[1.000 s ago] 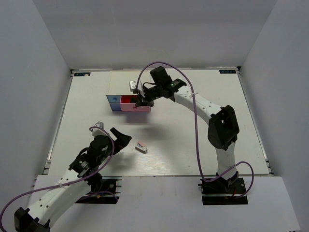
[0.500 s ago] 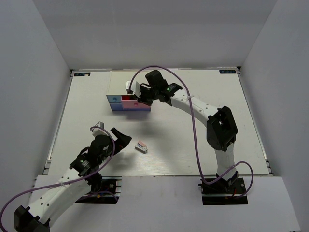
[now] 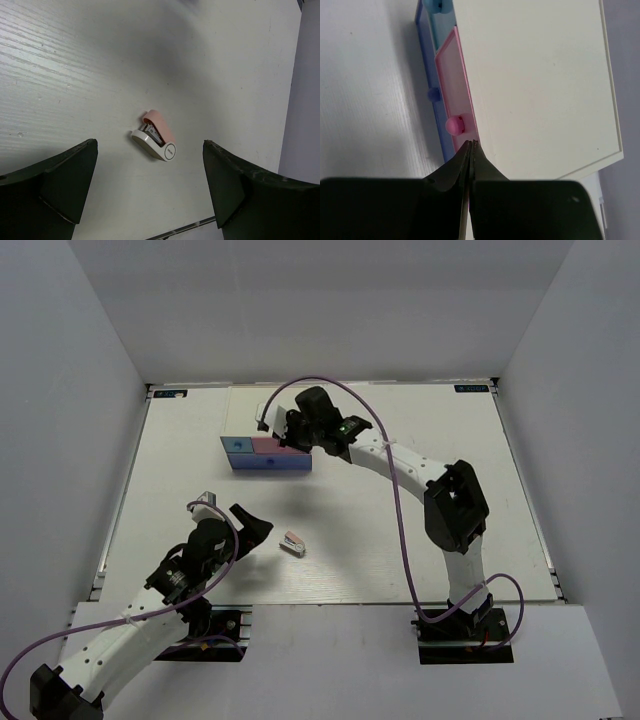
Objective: Sort the stationery into containers
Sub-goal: Close the drawer in the storage box.
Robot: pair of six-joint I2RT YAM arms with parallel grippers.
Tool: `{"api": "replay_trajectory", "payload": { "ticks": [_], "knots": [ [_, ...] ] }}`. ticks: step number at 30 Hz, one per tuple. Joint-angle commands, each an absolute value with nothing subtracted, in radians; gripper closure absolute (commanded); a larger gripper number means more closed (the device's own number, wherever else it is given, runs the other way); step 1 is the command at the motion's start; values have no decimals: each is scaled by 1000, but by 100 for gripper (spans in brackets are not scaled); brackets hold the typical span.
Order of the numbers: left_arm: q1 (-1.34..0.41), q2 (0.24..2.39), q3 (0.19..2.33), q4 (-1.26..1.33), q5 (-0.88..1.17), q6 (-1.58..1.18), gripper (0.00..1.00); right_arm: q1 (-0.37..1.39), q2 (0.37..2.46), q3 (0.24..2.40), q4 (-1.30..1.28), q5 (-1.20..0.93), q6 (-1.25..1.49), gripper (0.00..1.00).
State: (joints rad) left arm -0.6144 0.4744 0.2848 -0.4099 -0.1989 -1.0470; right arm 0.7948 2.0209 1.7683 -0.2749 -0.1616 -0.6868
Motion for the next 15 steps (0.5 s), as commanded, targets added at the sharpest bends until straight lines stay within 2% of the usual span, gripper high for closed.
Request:
{"api": "replay_trajectory", "payload": {
  "ticks": [1, 9, 15],
  "knots": [
    [-611, 476, 279, -394, -212, -1046, 5, 801, 2025, 1750, -181, -88, -687, 100],
    [-611, 476, 279, -394, -212, -1046, 5, 818, 1985, 1655, -118, -77, -701, 100],
    [-611, 512, 279, -336, -224, -1046, 5, 807, 1860, 1605, -161, -289, -620, 100]
  ]
}}
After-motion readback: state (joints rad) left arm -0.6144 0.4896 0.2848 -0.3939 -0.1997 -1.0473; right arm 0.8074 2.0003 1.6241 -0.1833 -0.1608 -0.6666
